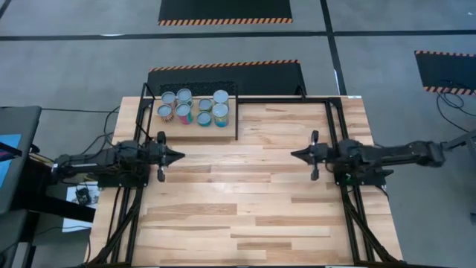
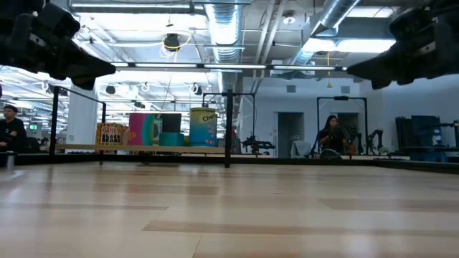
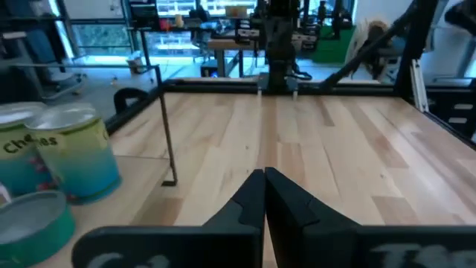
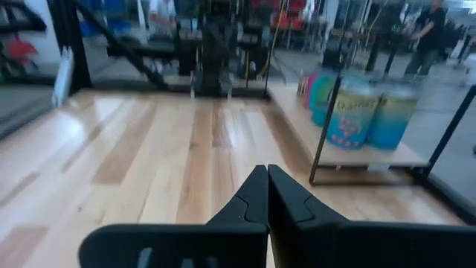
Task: Pick and place cans onto a shelf
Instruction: Return to Home Position
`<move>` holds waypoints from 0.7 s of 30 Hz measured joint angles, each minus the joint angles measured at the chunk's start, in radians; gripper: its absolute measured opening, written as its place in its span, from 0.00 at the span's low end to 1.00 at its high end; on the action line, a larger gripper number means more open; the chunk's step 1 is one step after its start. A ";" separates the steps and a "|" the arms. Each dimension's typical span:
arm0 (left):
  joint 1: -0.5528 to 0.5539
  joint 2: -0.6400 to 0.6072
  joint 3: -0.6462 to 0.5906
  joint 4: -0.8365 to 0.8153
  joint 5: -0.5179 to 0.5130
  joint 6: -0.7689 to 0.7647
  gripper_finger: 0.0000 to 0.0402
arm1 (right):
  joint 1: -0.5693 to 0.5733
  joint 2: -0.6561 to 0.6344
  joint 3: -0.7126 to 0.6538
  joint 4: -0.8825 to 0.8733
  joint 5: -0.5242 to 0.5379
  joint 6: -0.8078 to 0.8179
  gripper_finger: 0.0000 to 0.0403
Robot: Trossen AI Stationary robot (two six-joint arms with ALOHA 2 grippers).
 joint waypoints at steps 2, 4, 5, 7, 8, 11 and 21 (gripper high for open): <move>0.025 -0.002 0.002 -0.005 0.022 -0.002 0.00 | -0.033 -0.089 -0.008 -0.045 -0.034 0.000 0.03; 0.043 -0.007 0.002 -0.011 0.063 -0.007 0.00 | -0.066 -0.183 -0.018 -0.113 -0.062 -0.001 0.03; 0.052 -0.007 0.002 -0.006 0.078 -0.007 0.00 | -0.082 -0.225 -0.025 -0.123 -0.075 -0.003 0.03; 0.066 -0.007 -0.002 0.009 0.087 -0.008 0.00 | -0.110 -0.324 -0.047 -0.155 -0.094 -0.004 0.03; 0.072 -0.007 -0.013 0.037 0.087 -0.012 0.00 | -0.121 -0.362 -0.057 -0.181 -0.099 -0.005 0.03; 0.084 -0.004 -0.045 0.131 0.103 -0.015 0.00 | -0.153 -0.361 -0.060 -0.184 -0.098 -0.001 0.03; 0.125 -0.004 -0.081 0.244 0.120 0.001 0.00 | -0.218 -0.363 -0.060 -0.186 -0.102 0.018 0.04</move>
